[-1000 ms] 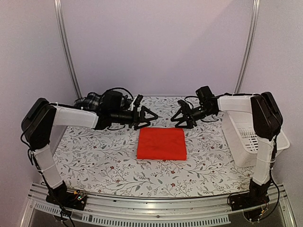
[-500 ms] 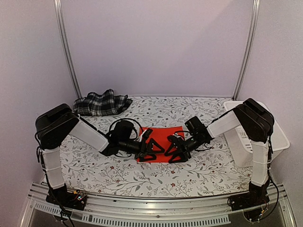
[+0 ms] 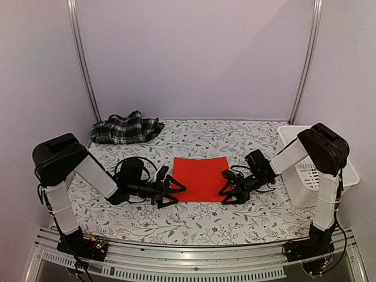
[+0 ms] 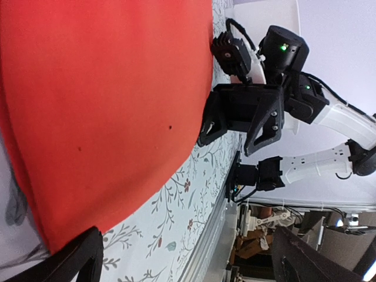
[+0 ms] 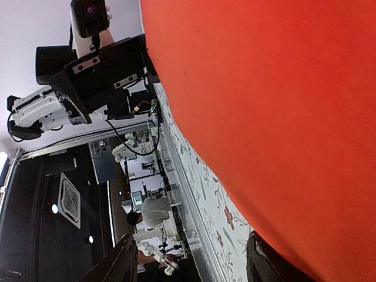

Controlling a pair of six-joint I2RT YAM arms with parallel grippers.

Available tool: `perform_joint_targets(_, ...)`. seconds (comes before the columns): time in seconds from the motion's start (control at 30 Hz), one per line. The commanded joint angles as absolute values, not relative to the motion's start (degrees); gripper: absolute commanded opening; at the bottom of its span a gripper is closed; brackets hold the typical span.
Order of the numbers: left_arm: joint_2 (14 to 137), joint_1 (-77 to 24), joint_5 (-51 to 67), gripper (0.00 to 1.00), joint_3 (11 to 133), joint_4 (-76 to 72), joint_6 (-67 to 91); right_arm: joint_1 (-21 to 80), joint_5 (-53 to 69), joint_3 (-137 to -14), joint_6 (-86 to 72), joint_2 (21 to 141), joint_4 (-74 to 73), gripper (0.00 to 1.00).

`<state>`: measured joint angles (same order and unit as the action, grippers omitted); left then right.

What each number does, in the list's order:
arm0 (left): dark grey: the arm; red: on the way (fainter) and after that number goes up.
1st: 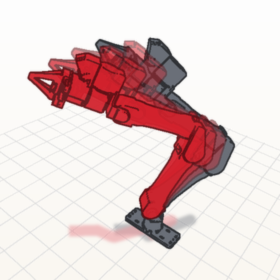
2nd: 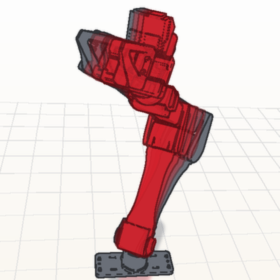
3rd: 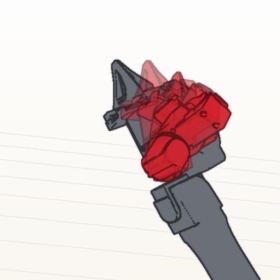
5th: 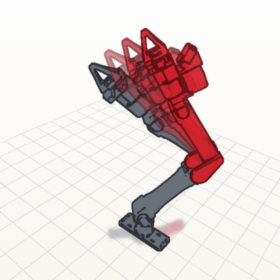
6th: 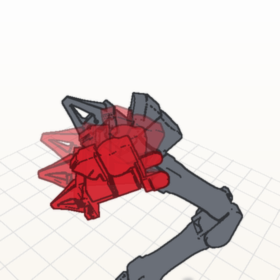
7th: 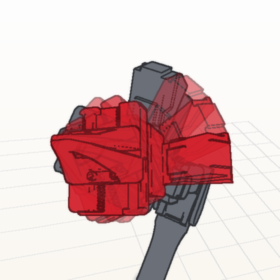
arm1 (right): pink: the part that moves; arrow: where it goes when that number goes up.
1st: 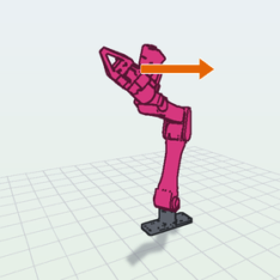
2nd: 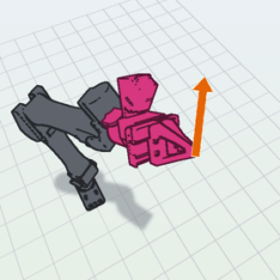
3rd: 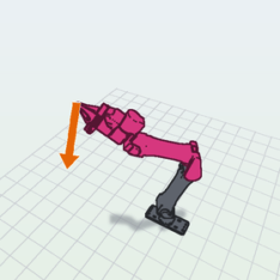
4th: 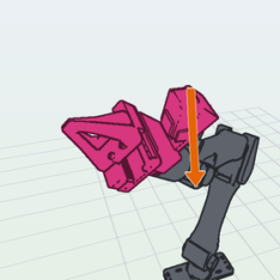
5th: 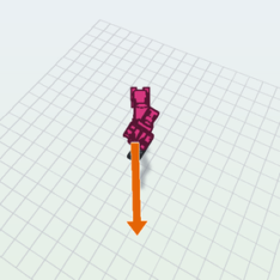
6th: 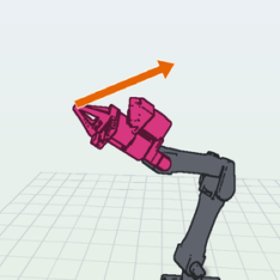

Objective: Fold and stack the mixed laundry pile
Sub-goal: Adjust the square-folded T-shirt at the center of the board, then pick up the square-folded T-shirt from the center of the board.

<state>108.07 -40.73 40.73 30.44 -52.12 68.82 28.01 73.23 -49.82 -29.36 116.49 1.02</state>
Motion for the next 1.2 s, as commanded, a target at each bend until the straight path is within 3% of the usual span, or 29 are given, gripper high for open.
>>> perform_joint_targets(0.0,98.6,-39.4,35.0,1.0,33.4,-31.5,58.6,27.1,63.5,-50.7,-24.6,111.7,-13.6,0.62)
perform_joint_targets(0.1,91.8,-43.6,23.9,1.0,44.0,-10.1,40.9,26.5,60.6,-53.3,-22.1,104.0,-18.4,0.62)
perform_joint_targets(0.2,90.1,-48.8,12.3,1.0,54.3,2.3,28.3,24.3,57.7,-54.5,-22.2,99.2,-20.5,0.62)
perform_joint_targets(0.37,95.7,-55.2,1.1,1.0,63.2,5.7,12.6,20.7,53.8,-55.4,-24.2,94.0,-21.0,0.62)
perform_joint_targets(0.6,110.6,-62.0,-2.7,0.95,77.2,9.4,-2.9,18.9,51.7,-54.9,-26.1,93.6,-20.9,0.62)
perform_joint_targets(0.97,126.2,-68.0,-2.1,0.58,88.4,12.6,-14.4,18.4,52.0,-51.2,-26.3,92.9,-20.1,0.63)
perform_joint_targets(1.17,130.3,-68.4,-1.0,0.43,90.4,13.2,-15.7,18.3,52.5,-49.8,-26.3,93.3,-19.3,0.63)
